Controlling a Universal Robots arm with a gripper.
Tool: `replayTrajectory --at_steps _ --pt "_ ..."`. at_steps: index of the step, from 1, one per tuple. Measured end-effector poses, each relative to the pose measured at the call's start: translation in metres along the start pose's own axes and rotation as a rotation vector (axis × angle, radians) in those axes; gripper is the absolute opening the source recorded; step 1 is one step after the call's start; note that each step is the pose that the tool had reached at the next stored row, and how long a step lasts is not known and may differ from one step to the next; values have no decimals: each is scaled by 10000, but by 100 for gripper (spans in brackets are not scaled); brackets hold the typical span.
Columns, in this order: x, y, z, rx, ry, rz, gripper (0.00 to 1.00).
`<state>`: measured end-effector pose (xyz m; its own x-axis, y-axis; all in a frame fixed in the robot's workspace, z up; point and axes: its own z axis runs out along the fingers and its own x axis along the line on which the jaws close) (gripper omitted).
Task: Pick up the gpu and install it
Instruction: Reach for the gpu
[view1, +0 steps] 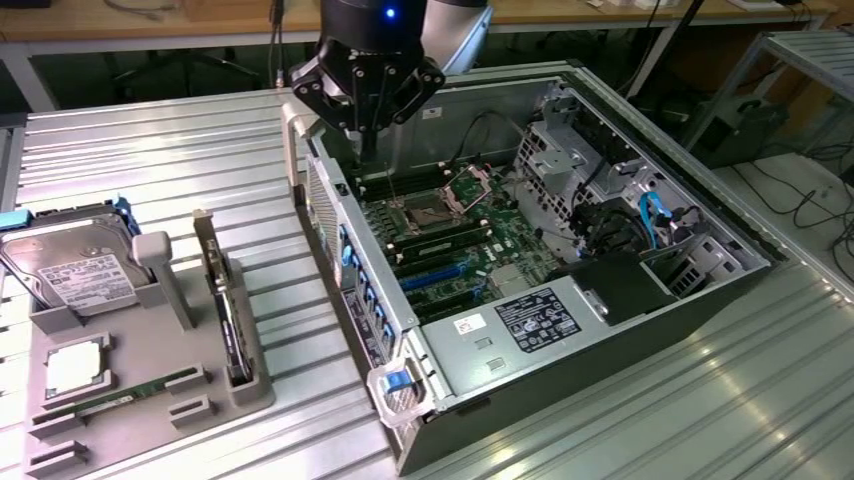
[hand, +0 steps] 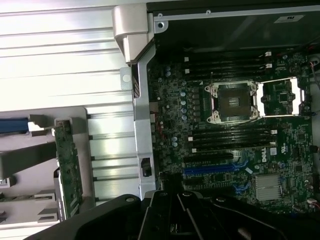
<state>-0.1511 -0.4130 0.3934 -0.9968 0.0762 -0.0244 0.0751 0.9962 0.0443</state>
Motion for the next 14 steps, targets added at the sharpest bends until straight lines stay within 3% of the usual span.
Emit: replayTrajectory --at_steps 14 --pt "29 -27 -2 0 0 0 11"
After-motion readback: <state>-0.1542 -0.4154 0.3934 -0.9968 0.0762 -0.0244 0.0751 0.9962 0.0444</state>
